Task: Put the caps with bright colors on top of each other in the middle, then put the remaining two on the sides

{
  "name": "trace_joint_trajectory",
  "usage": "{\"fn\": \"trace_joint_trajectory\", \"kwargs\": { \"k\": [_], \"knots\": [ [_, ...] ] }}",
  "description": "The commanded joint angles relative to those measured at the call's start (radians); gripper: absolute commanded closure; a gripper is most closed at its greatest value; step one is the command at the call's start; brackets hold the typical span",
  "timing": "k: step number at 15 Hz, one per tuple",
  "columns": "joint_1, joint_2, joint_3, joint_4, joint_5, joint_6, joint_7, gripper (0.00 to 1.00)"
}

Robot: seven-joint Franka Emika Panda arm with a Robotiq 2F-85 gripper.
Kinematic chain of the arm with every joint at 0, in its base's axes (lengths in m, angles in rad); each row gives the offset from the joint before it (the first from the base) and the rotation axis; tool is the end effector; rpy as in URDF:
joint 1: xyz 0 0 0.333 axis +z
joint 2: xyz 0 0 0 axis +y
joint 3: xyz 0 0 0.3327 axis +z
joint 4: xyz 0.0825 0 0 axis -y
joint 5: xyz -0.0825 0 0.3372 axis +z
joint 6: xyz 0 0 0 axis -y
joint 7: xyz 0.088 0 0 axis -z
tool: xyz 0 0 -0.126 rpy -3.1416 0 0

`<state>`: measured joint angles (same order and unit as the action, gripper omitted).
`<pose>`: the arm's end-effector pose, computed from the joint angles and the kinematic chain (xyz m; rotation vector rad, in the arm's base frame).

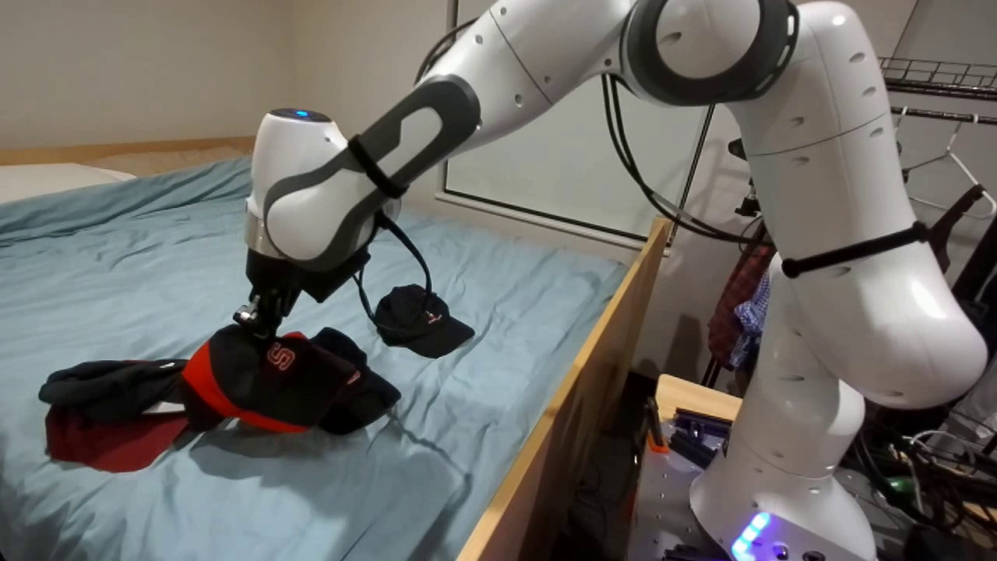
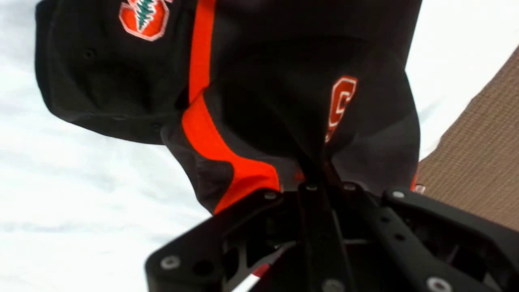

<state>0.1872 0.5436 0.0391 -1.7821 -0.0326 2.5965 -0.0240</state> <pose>0.6470 0.1460 0.3065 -3.0596 -0.4116 -0.4195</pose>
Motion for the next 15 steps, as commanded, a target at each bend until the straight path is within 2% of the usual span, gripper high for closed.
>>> {"fn": "trace_joint_trajectory", "kwargs": {
  "k": [1,7,9,11,15],
  "knots": [
    [-0.02,-0.052,-0.032,-0.116,-0.006,0.089,0.094,0.99],
    [0.004,-0.1,-0.163,-0.252,-0.037,0.229,0.263,0.99],
    [0.04,-0.123,-0.233,-0.288,-0.076,0.257,0.334,0.99],
    [0.045,-0.136,-0.258,-0.314,-0.086,0.271,0.367,0.99],
    [-0.029,-0.102,-0.153,-0.332,0.014,0.28,0.315,0.99]
  ]
}}
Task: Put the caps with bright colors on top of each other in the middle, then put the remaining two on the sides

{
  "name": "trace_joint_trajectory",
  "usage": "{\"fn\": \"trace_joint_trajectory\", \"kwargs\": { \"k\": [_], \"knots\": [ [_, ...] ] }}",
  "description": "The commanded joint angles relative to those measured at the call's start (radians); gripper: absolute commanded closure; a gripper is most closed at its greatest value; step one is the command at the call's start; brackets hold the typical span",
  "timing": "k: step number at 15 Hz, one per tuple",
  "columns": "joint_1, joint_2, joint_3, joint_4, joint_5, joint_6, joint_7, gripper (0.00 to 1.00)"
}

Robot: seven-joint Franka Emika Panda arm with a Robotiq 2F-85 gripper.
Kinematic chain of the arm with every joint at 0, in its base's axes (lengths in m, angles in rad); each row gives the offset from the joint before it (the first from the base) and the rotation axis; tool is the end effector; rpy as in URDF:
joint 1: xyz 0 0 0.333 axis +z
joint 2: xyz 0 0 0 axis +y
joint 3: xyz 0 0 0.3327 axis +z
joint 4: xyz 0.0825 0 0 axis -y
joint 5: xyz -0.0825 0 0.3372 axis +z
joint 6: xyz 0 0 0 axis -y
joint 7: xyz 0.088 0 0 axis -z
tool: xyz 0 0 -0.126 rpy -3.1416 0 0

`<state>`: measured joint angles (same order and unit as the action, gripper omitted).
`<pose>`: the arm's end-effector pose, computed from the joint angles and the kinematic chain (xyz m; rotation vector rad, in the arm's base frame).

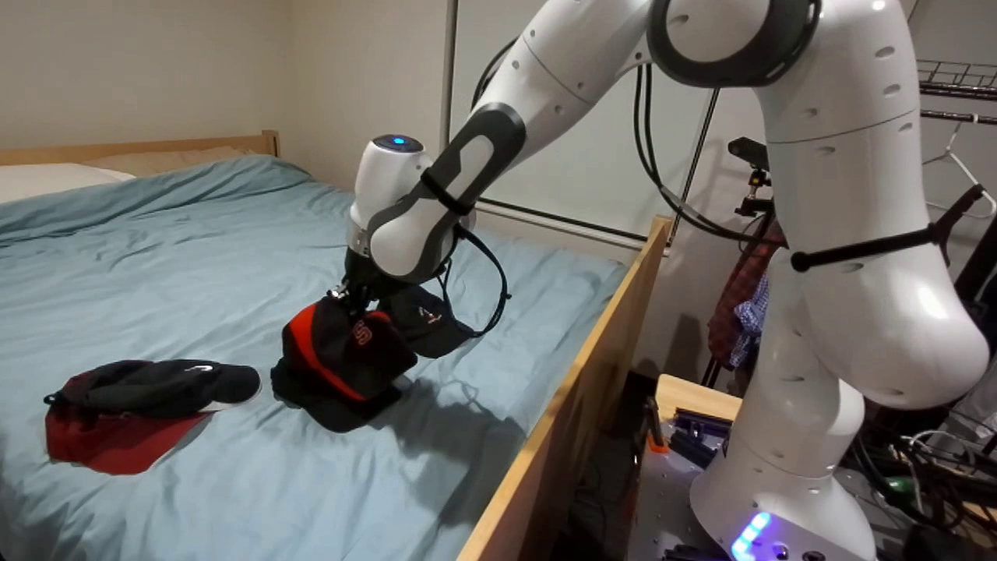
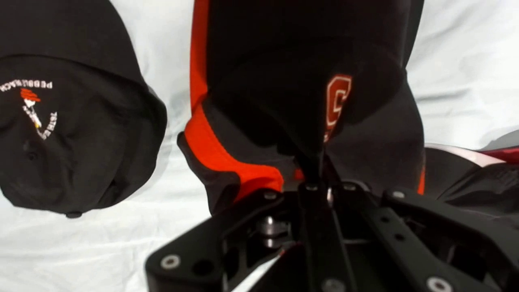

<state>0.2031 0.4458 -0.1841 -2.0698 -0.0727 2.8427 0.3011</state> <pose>0.6060 0.0219 0.2854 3.0292 -0.2814 0.5298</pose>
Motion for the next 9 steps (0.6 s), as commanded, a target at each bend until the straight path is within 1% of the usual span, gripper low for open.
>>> {"fn": "trace_joint_trajectory", "kwargs": {
  "k": [1,2,5,7,9],
  "knots": [
    [-0.06,0.004,0.099,-0.05,0.08,0.038,-0.019,0.99],
    [-0.07,0.012,0.12,-0.051,0.102,0.037,-0.023,0.99],
    [-0.077,0.024,0.14,-0.065,0.129,0.044,-0.015,0.99],
    [-0.072,0.025,0.131,-0.069,0.125,0.044,-0.012,0.99],
    [-0.057,0.021,0.102,-0.065,0.093,0.036,-0.012,0.99]
  ]
}}
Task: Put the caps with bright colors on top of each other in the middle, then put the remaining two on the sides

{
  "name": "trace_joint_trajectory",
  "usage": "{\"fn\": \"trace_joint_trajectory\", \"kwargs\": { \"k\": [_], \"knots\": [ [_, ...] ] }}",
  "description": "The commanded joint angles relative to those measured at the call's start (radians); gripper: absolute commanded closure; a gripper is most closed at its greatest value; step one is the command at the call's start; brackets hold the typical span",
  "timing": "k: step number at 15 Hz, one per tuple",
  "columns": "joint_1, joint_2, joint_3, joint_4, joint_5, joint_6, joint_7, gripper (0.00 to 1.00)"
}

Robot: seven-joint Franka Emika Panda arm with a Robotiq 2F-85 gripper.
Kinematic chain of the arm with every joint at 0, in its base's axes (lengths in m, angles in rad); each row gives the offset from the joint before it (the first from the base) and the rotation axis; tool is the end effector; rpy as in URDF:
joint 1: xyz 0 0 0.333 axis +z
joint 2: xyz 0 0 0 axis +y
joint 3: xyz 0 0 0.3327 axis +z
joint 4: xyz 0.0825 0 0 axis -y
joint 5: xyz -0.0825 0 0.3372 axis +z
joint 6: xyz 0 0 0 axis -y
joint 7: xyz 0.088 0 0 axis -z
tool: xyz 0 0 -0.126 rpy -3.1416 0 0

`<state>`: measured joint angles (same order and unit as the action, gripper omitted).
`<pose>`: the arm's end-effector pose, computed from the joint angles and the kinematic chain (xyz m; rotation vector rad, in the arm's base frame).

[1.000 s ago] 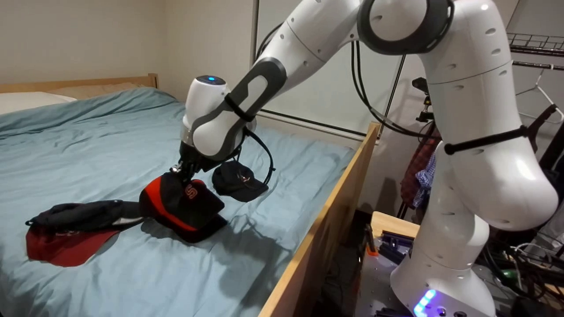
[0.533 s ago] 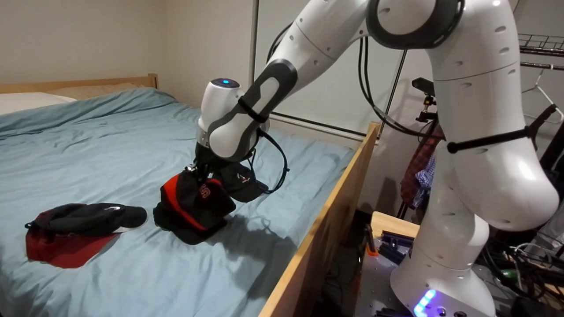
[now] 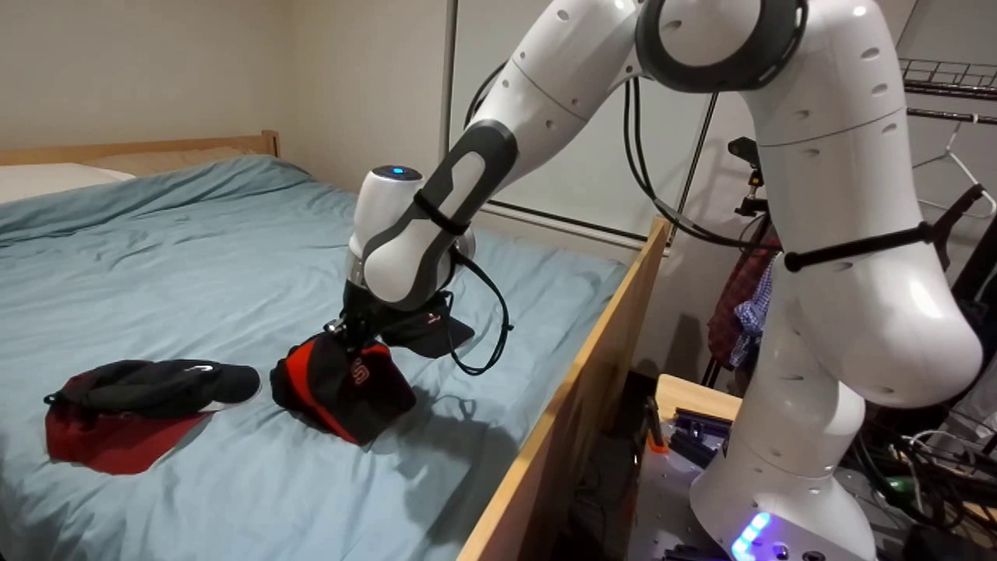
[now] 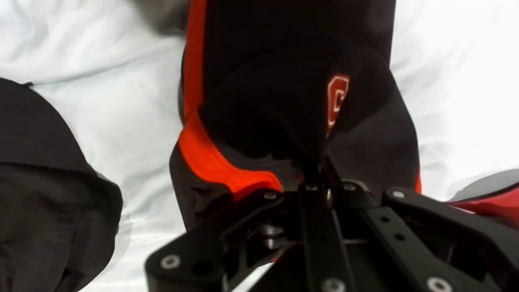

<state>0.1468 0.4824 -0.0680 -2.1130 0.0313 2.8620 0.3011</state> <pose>0.5894 0.0468 0.2465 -3.0589 0.3677 -0.4131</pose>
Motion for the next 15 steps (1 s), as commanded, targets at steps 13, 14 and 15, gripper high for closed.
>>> {"fn": "trace_joint_trajectory", "kwargs": {
  "k": [13,14,15],
  "knots": [
    [-0.201,0.085,0.238,0.07,0.018,0.062,-0.379,0.33],
    [-0.199,0.086,0.229,0.071,0.013,0.057,-0.376,0.26],
    [-0.191,0.085,0.215,0.071,0.006,0.046,-0.371,0.7]
  ]
}}
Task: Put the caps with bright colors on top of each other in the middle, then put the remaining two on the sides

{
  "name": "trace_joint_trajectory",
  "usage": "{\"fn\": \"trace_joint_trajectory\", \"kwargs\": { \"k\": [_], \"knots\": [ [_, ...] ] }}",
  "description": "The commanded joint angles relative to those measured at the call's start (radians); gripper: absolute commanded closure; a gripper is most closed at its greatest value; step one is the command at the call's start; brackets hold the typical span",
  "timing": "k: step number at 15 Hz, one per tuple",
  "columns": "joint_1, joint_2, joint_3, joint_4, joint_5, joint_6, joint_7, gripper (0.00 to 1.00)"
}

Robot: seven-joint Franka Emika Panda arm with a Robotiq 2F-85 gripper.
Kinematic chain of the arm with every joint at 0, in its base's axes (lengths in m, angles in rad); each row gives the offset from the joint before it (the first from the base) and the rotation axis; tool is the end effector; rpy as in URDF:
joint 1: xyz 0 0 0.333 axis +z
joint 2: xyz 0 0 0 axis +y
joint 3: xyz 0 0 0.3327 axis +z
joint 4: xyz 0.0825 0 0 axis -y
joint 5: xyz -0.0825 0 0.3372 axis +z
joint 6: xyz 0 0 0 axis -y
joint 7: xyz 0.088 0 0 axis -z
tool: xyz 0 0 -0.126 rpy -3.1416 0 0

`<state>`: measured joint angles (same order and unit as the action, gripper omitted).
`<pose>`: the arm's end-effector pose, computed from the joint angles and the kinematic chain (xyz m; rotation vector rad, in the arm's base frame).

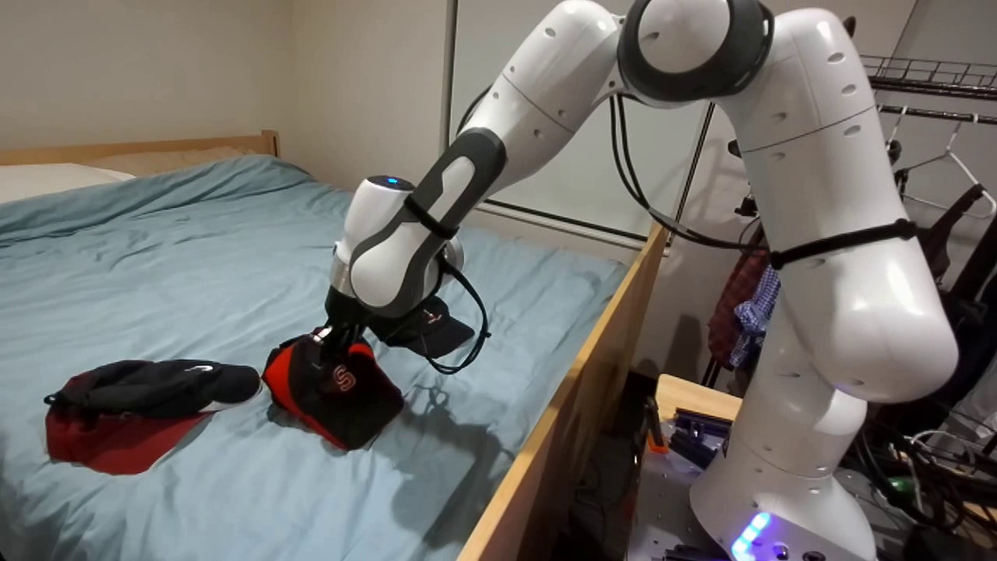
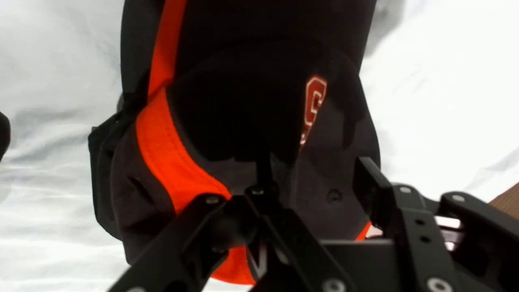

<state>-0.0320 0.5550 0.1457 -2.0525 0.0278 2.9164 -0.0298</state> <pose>0.6076 0.0621 0.2338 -3.0068 -0.1258 -0.4701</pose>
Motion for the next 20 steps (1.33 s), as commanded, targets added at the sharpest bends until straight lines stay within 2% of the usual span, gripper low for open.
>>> {"fn": "trace_joint_trajectory", "kwargs": {
  "k": [1,2,6,10,12,13,15,20],
  "knots": [
    [0.003,0.008,-0.024,0.006,0.001,-0.013,-0.023,0.66],
    [0.022,0.006,-0.054,0.003,-0.012,-0.017,-0.004,0.67],
    [0.089,0.015,-0.163,0.011,-0.062,-0.027,0.031,0.94],
    [0.172,0.024,-0.27,0.025,-0.133,-0.034,0.068,1.0],
    [0.224,0.042,-0.325,0.047,-0.187,-0.049,0.093,0.94],
    [0.25,0.048,-0.348,0.054,-0.211,-0.054,0.109,0.7],
    [0.287,0.053,-0.384,0.064,-0.247,-0.057,0.145,0.67],
    [0.371,0.04,-0.467,0.066,-0.3,-0.049,0.244,0.36]
  ]
}}
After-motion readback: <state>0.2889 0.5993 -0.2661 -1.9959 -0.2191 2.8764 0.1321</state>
